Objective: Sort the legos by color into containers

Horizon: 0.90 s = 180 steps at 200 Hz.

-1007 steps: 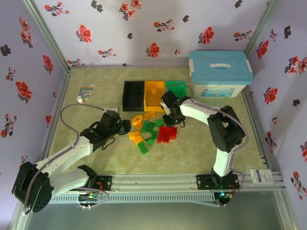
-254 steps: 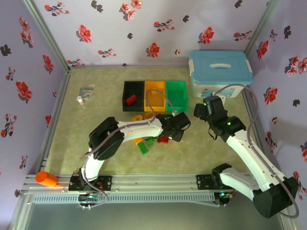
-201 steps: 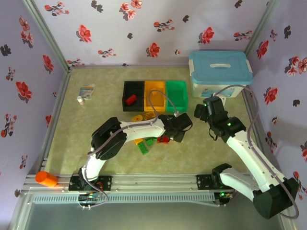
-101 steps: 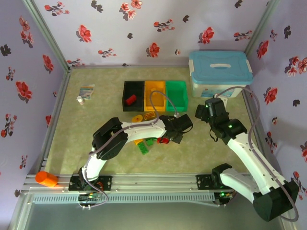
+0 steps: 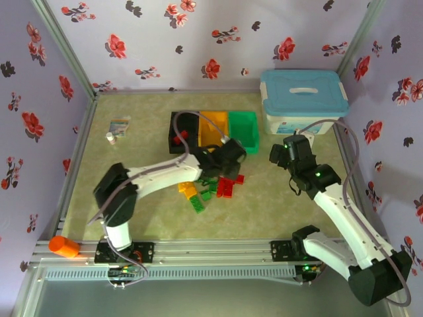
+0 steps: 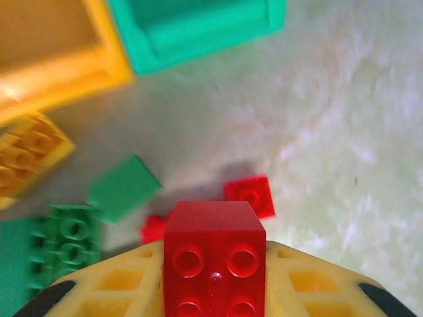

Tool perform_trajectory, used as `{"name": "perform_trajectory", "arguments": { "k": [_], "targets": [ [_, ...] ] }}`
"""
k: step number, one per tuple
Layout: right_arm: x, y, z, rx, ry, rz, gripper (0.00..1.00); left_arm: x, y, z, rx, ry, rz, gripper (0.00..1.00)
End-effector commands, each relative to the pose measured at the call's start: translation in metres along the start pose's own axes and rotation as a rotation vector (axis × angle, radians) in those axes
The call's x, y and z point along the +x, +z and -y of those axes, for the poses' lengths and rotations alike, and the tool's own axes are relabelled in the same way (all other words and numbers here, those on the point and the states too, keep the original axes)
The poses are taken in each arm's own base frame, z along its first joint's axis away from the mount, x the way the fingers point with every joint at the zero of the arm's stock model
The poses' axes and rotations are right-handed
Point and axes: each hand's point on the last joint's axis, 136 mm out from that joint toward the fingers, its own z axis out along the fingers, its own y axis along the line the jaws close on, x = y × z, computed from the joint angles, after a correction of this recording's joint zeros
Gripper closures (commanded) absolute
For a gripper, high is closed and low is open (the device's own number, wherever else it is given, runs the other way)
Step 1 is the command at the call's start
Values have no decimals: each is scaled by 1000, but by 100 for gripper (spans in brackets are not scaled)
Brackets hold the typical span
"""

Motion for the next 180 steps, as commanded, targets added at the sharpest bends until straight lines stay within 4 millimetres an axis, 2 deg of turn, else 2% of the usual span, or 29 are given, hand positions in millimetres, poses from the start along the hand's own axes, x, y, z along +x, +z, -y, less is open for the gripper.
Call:
{"name": "perform_trajectory", "arguments": {
  "k": [1, 27, 57, 109, 144, 158, 180],
  "targets": [
    [7, 8, -8, -31, 12, -48, 13, -28, -18, -33, -17, -42, 81, 68],
    [15, 14, -12, -51, 10, -75, 13, -50, -34, -70, -28, -116, 143, 68],
    [26, 22, -21, -88, 10, -122, 14, -74, -48, -104, -46, -166, 201, 68],
    [39, 32, -37, -153, 9, -187, 15, -120, -56, -156, -83, -235, 264, 68],
    [42, 33, -41, -176, 14, -200, 15, -142, -39, -190, -119, -272, 260, 68],
    [42, 32, -44, -190, 10, -206, 15, -144, -25, -201, -140, -284, 227, 68],
    [45, 32, -44, -191, 2, -224, 16, -146, -10, -209, -153, -289, 203, 69]
  ]
}}
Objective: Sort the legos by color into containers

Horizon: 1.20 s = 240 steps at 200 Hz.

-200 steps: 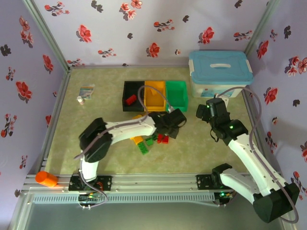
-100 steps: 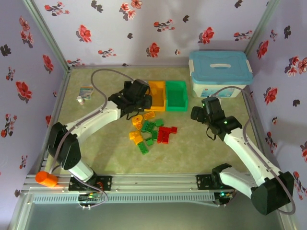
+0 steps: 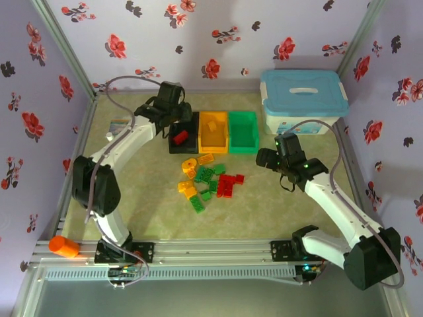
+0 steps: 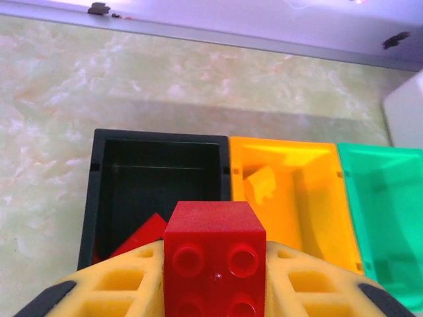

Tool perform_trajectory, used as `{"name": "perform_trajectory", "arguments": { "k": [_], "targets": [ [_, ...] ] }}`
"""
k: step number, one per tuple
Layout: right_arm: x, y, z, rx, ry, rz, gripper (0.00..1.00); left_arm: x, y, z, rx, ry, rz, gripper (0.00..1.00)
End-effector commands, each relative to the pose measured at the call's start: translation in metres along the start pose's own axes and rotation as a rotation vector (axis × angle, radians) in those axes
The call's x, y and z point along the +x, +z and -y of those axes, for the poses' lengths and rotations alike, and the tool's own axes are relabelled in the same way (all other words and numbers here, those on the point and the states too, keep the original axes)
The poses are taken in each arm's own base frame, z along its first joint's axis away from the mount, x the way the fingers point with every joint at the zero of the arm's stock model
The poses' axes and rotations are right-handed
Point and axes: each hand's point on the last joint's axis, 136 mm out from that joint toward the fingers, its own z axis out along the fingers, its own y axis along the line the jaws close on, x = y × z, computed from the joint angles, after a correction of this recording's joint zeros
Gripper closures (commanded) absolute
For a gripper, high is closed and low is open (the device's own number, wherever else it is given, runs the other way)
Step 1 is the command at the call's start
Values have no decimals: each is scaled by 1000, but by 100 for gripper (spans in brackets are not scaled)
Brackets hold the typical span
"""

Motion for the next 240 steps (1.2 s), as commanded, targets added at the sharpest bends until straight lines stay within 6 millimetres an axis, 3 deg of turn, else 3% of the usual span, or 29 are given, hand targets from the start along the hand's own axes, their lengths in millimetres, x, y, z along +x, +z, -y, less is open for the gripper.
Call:
{"name": "perform_trajectory", "arguments": {
  "k": [1, 60, 69, 83, 96, 125, 159, 178, 240],
  "targets": [
    [3, 2, -3, -18, 6, -19, 16, 5, 17, -3, -7, 29, -49, 69],
    [12, 10, -8, -42, -1, -71, 17, 14, 39, -14, -38, 34, -93, 67],
    [12, 11, -9, -43, -3, -75, 17, 15, 40, -14, -40, 37, -98, 58],
    [14, 11, -10, -44, -6, -82, 17, 15, 38, -14, -40, 41, -101, 31],
    [14, 11, -10, -47, -9, -82, 17, 13, 32, -13, -37, 43, -96, 24],
    [15, 10, -15, -62, -20, -88, 17, 4, 7, -9, -9, 32, -41, 24],
    [28, 14, -24, -68, -68, -125, 17, 8, -28, -2, 36, 35, 16, 24],
    [39, 18, -30, -70, -100, -155, 17, 19, -43, -4, 47, 30, 26, 24],
    [76, 34, -63, -110, -157, -262, 22, 86, -69, -34, 5, -3, -4, 24]
  ]
}}
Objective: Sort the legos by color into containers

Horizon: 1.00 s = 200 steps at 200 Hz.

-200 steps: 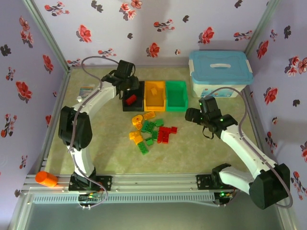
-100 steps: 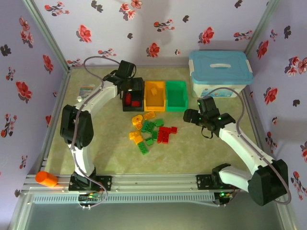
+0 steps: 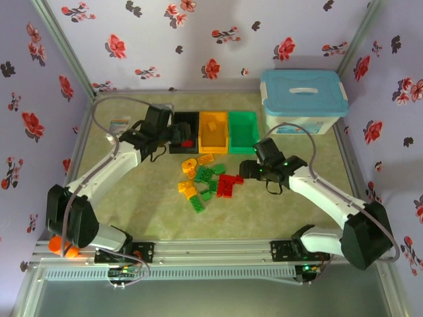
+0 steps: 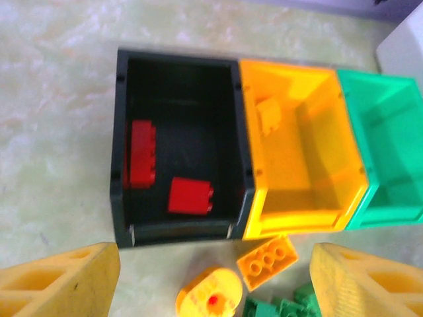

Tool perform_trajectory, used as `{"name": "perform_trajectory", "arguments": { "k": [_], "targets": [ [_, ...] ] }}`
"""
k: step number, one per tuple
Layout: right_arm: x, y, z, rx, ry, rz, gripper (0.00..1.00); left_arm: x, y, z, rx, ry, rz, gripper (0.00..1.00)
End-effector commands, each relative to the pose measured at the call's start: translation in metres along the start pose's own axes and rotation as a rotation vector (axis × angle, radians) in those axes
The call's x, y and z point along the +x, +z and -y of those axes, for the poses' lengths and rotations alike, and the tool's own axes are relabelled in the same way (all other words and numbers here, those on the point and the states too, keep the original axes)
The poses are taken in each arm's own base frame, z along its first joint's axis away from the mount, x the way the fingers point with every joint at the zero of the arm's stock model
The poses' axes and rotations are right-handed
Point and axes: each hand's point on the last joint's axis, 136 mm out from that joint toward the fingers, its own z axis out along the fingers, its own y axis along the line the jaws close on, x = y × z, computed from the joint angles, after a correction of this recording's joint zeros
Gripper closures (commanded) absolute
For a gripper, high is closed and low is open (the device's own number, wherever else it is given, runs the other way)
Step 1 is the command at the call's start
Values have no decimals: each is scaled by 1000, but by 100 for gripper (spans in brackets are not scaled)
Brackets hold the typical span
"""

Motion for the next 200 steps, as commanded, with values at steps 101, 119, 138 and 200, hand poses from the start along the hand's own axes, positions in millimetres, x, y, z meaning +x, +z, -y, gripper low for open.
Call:
{"name": "perform_trajectory", "arguments": {
  "k": [101, 119, 138, 200],
  "targets": [
    [43, 51, -44, -12, 21, -143, 36, 111, -17, -53, -95, -111, -81, 25],
    [45, 55, -48, -11, 16, -153, 37, 114, -18, -55, -97, -117, -78, 25],
    [48, 59, -51, -11, 17, -163, 39, 116, -20, -56, -96, -119, -76, 25],
    [62, 73, -54, 0, 29, -188, 42, 123, -18, -57, -97, -121, -83, 25]
  ]
}}
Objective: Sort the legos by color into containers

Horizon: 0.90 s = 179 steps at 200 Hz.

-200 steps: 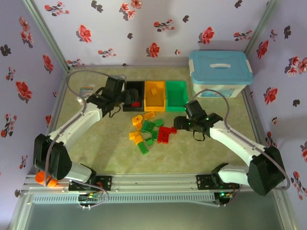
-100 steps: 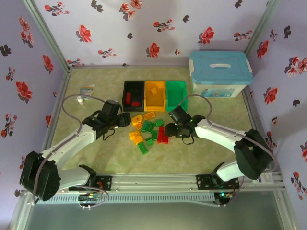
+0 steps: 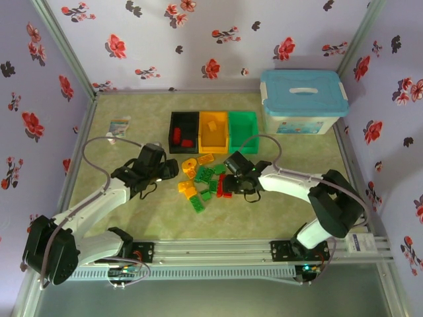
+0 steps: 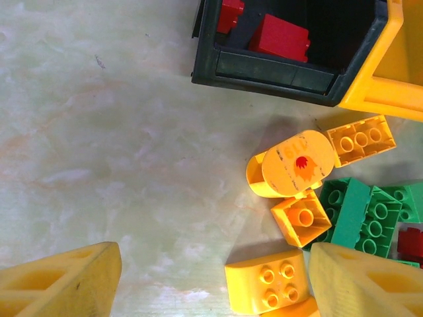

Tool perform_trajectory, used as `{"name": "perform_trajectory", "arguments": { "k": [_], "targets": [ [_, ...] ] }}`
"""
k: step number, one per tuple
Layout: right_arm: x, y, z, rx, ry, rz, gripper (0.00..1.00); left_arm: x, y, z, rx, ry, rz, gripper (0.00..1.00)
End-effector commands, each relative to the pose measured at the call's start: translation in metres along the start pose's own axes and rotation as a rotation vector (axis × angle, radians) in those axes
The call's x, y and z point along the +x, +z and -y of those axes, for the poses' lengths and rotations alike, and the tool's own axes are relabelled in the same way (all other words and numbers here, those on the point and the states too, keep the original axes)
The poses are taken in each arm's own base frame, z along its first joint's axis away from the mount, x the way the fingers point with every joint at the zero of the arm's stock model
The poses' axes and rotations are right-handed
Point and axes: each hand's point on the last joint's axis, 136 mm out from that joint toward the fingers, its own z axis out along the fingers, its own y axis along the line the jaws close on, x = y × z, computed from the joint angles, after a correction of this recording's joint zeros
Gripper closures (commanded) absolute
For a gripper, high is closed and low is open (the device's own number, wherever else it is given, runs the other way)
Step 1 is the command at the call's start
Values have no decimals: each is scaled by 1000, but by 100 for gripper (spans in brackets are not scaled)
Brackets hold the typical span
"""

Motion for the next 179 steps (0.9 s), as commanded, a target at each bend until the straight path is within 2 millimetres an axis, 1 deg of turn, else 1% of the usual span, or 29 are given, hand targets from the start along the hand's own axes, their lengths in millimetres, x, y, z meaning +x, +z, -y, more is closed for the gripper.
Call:
{"name": "perform_trajectory", "arguments": {
  "k": [1, 28, 42, 77, 103, 139, 179],
  "targets": [
    [-3, 5, -7, -9, 26, 12, 42, 3, -1, -3, -7, -12, 15, 25],
    [2, 12, -4, 10, 39, 3, 45, 5, 1, -5, -11, -13, 15, 25],
    [4, 14, -3, 13, 47, 1, 49, 6, 1, -5, -12, -14, 16, 25],
    [4, 12, 0, 36, 47, 13, 52, 7, 1, -8, -17, -14, 24, 26],
    [3, 10, 3, 55, 48, 22, 62, 7, 1, -8, -16, -14, 26, 26],
    [-1, 1, 7, 66, 52, 52, 74, 7, -1, -8, -13, -9, 28, 26],
    [-6, -13, 2, 51, 39, 78, 79, 7, -3, -9, -17, -19, 37, 26]
  ]
}}
